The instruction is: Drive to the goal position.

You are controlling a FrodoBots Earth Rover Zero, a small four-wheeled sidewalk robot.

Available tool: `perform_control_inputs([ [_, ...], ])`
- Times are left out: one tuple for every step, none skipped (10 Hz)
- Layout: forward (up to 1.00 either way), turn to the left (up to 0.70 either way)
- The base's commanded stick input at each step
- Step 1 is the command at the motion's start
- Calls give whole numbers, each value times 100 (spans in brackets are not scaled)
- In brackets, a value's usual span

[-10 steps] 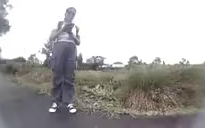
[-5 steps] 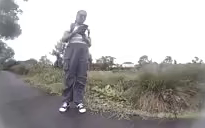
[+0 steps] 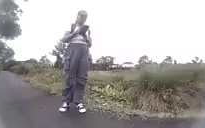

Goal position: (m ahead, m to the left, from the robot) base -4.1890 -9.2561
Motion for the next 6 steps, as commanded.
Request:
perform_control_inputs([
  [0,-85],
  [0,-85],
  [0,-85],
  [0,-85],
  [0,-85],
  [0,-85],
])
